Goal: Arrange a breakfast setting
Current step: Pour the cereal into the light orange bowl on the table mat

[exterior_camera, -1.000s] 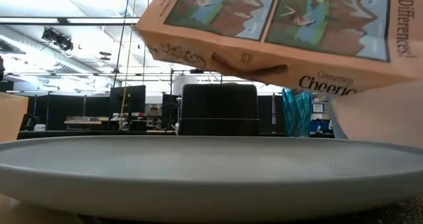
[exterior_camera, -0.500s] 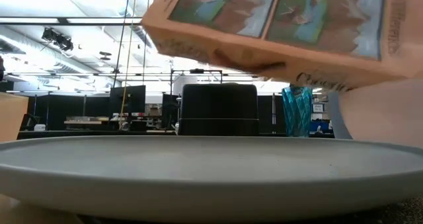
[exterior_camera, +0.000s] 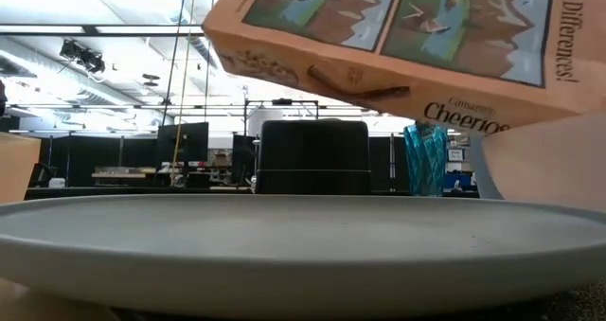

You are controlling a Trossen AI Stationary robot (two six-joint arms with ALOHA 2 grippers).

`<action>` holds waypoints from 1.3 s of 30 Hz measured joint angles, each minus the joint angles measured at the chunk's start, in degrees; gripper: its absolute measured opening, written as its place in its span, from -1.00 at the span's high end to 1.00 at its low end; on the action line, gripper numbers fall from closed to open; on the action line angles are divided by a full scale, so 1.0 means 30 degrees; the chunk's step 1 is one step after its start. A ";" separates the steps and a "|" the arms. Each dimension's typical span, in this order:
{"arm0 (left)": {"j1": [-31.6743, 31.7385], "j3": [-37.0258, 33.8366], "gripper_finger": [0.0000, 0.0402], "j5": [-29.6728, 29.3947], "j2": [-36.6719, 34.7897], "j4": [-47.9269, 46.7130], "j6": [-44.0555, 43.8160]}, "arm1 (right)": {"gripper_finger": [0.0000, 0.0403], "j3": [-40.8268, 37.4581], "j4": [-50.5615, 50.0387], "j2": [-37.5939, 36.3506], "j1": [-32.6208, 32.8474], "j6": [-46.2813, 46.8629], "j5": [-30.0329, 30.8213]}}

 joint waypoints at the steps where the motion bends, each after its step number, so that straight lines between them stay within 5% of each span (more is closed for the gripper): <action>1: 0.0020 -0.0004 0.09 0.0075 0.0028 0.0015 0.0135 | 0.23 0.0000 0.0000 0.0000 0.0000 0.0048 0.0000; 39: -0.0235 0.0134 0.09 -0.0122 0.0008 0.0487 0.0225 | 0.23 -0.0103 -0.0419 -0.0055 0.0915 0.0269 0.0513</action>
